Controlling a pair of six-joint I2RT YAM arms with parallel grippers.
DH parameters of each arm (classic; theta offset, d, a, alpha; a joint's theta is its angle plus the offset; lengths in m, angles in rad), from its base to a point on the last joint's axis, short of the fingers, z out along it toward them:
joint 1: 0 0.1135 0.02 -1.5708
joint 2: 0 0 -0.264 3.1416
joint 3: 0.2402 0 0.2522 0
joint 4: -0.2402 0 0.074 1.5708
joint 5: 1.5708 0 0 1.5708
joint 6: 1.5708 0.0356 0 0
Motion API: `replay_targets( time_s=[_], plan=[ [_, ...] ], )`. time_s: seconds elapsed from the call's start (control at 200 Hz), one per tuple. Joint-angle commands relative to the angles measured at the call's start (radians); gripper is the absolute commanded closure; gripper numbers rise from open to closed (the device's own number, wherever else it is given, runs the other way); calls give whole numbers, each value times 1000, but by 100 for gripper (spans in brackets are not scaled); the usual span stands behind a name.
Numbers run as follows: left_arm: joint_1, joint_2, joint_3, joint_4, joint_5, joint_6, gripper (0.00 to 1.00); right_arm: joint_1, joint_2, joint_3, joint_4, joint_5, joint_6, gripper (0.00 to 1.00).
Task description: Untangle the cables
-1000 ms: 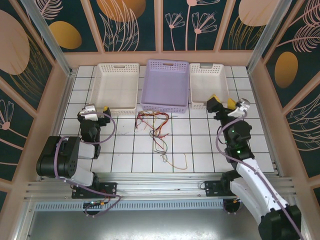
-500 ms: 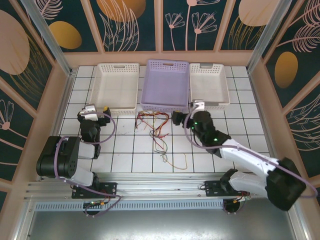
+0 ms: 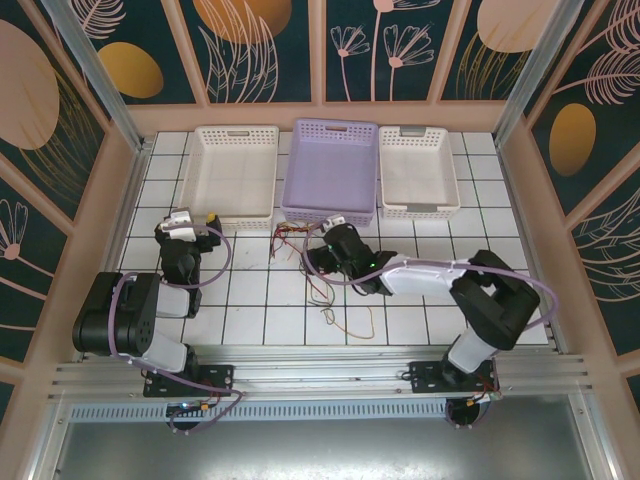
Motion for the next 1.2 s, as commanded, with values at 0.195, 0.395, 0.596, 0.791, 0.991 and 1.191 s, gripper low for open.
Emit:
replay_targets(
  time_s=[0.195, 0.395, 0.596, 0.791, 0.991, 1.191],
  plan=[
    [5, -278, 56, -292, -70, -46, 1, 26, 127, 81, 1, -72, -28, 1],
    [5, -539, 215, -722, -14, -154, 1, 28, 196, 117, 35, -93, -32, 1],
    [5, -704, 401, -1111, 43, -386, 1, 21, 268, 172, 23, -82, -68, 4],
    [5, -887, 380, -1274, 108, -519, 1, -2, 295, 163, 42, -123, -56, 20],
    [5, -927, 345, -1311, 111, -517, 1, -10, 314, 150, 56, -139, -45, 32],
    [5, -833, 373, -1353, 142, -521, 1, -11, 318, 132, 59, -171, -61, 64]
  ],
)
